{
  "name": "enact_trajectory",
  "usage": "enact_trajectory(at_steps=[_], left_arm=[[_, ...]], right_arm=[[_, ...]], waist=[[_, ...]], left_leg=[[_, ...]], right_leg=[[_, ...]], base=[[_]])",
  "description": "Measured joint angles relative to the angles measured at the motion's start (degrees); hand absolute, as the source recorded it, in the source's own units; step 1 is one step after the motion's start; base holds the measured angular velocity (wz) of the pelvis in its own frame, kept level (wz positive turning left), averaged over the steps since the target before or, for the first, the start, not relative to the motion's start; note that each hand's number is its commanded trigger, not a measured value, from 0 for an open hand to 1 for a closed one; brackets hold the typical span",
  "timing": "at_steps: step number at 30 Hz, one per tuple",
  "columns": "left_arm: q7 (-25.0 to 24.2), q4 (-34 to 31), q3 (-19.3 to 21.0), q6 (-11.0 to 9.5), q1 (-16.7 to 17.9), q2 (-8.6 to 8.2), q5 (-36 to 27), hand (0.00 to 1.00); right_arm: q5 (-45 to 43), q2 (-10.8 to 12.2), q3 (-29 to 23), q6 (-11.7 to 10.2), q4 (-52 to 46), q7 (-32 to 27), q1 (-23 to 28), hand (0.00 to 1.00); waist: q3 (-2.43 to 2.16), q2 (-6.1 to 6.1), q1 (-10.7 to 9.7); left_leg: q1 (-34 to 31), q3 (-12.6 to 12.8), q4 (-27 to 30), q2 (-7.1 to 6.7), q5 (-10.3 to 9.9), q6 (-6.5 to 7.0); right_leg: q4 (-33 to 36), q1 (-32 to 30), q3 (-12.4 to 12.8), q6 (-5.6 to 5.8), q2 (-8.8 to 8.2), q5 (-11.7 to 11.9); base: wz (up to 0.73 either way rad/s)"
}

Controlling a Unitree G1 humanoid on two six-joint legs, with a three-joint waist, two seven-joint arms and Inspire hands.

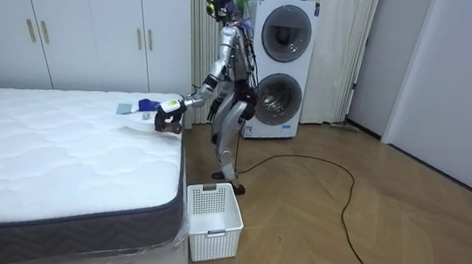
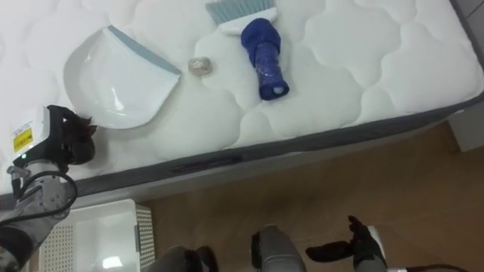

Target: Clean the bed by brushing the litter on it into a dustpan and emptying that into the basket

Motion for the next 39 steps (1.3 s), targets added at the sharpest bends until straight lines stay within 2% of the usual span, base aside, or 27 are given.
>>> enact_trajectory(at_steps=[10, 14, 18, 22, 25, 33, 39], left_arm=[[1.0, -1.9, -0.4, -0.2, 3.1, -0.01, 1.8, 1.0], [1.4, -2.3, -2.1, -0.7, 3.3, -0.04, 1.7, 1.0], [2.7, -2.3, -2.9, -1.1, 4.7, -0.49, 1.2, 1.0], [3.1, -2.3, -3.6, -1.2, 6.5, -0.99, 1.1, 1.0], [3.1, -2.3, -3.7, -1.2, 7.7, -1.31, 1.1, 1.0], [1.8, -4.2, -3.8, -1.5, 8.1, -1.39, 1.2, 1.0], [0.7, -4.6, -4.5, -1.9, 7.9, -1.38, 1.0, 1.0]], right_arm=[[-0.6, 0.1, -1.3, -2.3, -4.4, -4.4, -1.5, 0.0], [-4.3, 0.2, -1.3, -2.6, -10.3, -9.3, -0.9, 0.0], [-8.2, 0.3, -1.3, -5.2, -14.6, -15.7, -1.3, 0.0], [-15.1, 0.8, -2.1, -5.9, -19.1, -19.8, -1.4, 0.0], [-16.5, 1.2, -2.8, -7.9, -20.6, -23.1, -2.7, 0.0], [-21.0, 1.4, -2.8, -10.8, -20.8, -32.0, -9.1, 0.0], [-23.8, 1.4, -2.3, -11.3, -21.8, -35.7, -10.4, 0.0]], waist=[[-0.15, -0.28, -0.1], [-0.26, -0.41, -0.2], [-0.46, -0.78, -0.2], [-0.65, -1.11, 0.0], [-0.79, -1.35, 0.0], [-0.72, -1.46, 1.7], [-0.64, -1.61, 3.0]], left_leg=[[1.3, 0.4, -0.7, -0.01, 0.1, 0.19], [1.3, 0.7, -1.4, 0.01, 0.6, 0.34], [2.3, 0.9, -1.8, -0.1, 0.6, 0.39], [3.9, 1.9, -3.0, -0.13, 0.8, 0.56], [4.9, 2.2, -4.5, -0.83, 1.4, 0.86], [5.0, 2.7, -4.8, -0.86, 1.5, 0.92], [5.0, 2.8, -4.8, -0.88, 1.6, 0.92]], right_leg=[[-0.7, 1.4, -0.1, 0.26, -0.14, 0.0], [-1.5, 1.5, -0.2, 0.51, -0.21, 0.4], [-1.7, 2.2, 0.1, 0.6, -0.29, 0.5], [-2.5, 3.2, 0.8, 0.84, -0.27, 0.7], [-2.9, 3.6, 1.3, 1.19, -0.78, 0.9], [-3.3, 3.5, 1.8, 1.53, -0.69, 1.4], [-3.3, 3.6, 1.8, 1.52, -0.76, 1.3]], base=[[0.01], [0.01], [-0.01], [-0.07], [-0.02], [-0.03], [0.0]])
